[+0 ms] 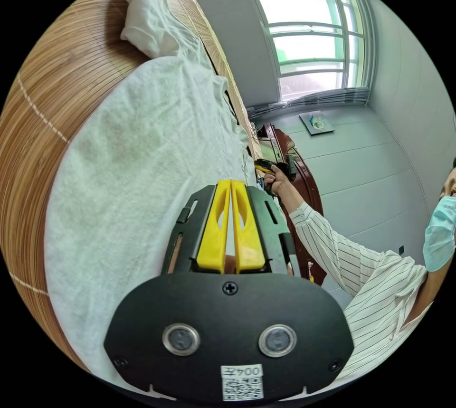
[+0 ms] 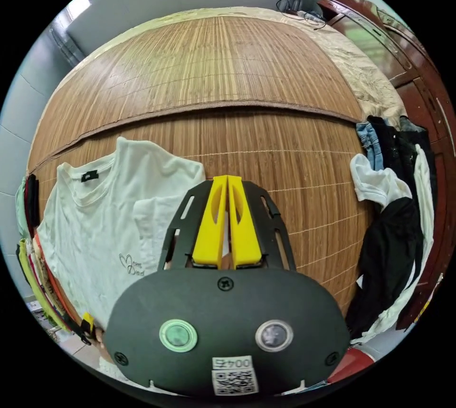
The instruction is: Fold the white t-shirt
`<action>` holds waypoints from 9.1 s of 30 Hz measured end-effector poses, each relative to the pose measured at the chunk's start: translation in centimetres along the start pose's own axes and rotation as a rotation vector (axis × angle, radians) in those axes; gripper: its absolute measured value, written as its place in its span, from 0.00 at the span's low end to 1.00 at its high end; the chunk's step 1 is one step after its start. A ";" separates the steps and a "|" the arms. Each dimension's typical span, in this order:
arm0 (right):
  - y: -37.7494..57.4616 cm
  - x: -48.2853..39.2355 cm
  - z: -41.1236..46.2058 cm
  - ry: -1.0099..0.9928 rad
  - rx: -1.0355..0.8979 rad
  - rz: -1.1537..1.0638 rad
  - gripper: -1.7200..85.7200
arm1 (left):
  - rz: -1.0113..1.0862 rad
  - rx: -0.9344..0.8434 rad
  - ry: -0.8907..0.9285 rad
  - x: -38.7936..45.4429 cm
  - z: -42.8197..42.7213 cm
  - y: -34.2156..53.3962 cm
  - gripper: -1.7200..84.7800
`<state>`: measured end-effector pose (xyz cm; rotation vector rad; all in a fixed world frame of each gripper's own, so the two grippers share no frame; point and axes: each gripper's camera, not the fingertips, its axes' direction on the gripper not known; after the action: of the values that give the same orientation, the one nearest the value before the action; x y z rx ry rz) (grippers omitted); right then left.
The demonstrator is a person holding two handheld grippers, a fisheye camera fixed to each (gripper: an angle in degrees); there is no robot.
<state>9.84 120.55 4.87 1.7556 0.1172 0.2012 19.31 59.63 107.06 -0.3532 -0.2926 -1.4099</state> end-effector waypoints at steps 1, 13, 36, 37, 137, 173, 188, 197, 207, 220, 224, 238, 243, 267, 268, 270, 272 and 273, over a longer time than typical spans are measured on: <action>0.2 -0.5 0.3 0.092 0.027 -0.006 0.06 | 0.005 -0.001 -0.007 0.1 0.1 0.0 0.02; 20.2 -10.3 -5.2 -0.187 0.218 -0.566 0.12 | -0.014 0.008 0.000 -0.3 -0.3 -0.5 0.02; 28.3 -13.7 -5.9 0.027 0.193 -0.863 0.10 | -0.016 0.012 -0.005 -1.6 -0.8 -1.3 0.02; 27.7 -13.7 -6.9 -0.016 0.219 -0.834 0.10 | -0.016 0.011 -0.005 -1.7 -0.9 -1.4 0.02; 34.0 50.3 15.1 -1.332 0.611 0.333 0.05 | 0.222 0.052 -0.151 2.4 -5.1 -4.7 0.02; 32.9 51.4 15.9 -1.355 0.607 0.257 0.05 | 0.620 -0.423 -0.479 19.4 61.4 0.0 0.03; 29.8 51.5 15.8 -1.355 0.598 0.259 0.05 | 0.701 -0.486 -0.386 13.8 56.7 8.9 0.03; 27.3 51.0 15.2 -1.383 0.583 0.242 0.05 | 0.672 -0.570 -0.352 9.4 55.8 6.7 0.03; 24.2 47.7 11.9 -1.291 0.544 0.124 0.05 | 0.385 -0.587 -0.261 -2.2 53.1 -2.7 0.02; 20.2 37.9 12.3 -1.290 0.428 -0.100 0.08 | 0.070 -0.327 -0.078 -15.7 40.5 -9.4 0.02; 18.4 39.7 13.9 -1.430 0.355 -0.006 0.08 | 0.038 -0.322 -0.041 -17.4 39.1 -10.6 0.02; 16.3 36.2 10.4 -1.500 0.371 -0.327 0.23 | 0.074 -0.092 -0.226 -11.6 31.1 -9.8 0.02; 15.2 39.4 10.4 -1.576 0.412 -0.248 0.21 | 0.314 -0.045 -0.241 -1.1 32.3 -7.8 0.02; 13.0 28.9 7.5 -0.920 0.195 -0.483 0.01 | 0.341 -0.364 -0.471 4.6 62.9 -18.6 0.02; 12.7 26.7 8.2 -0.835 0.096 -0.498 0.01 | 0.306 -0.349 -0.459 4.8 62.6 -19.1 0.02; 12.6 25.0 8.0 -0.796 0.076 -0.509 0.01 | 0.318 -0.300 -0.485 7.3 61.4 -18.8 0.02; 13.6 24.6 6.3 -0.786 0.146 -0.557 0.01 | 0.374 -0.234 -0.412 10.2 59.2 -17.9 0.02; 13.8 24.5 6.0 -0.769 0.150 -0.566 0.01 | 0.376 -0.231 -0.354 11.2 58.6 -17.6 0.02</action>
<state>34.56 116.80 19.00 1.7621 0.0624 -0.9043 4.03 71.29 166.18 -0.8088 -0.3315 -1.0070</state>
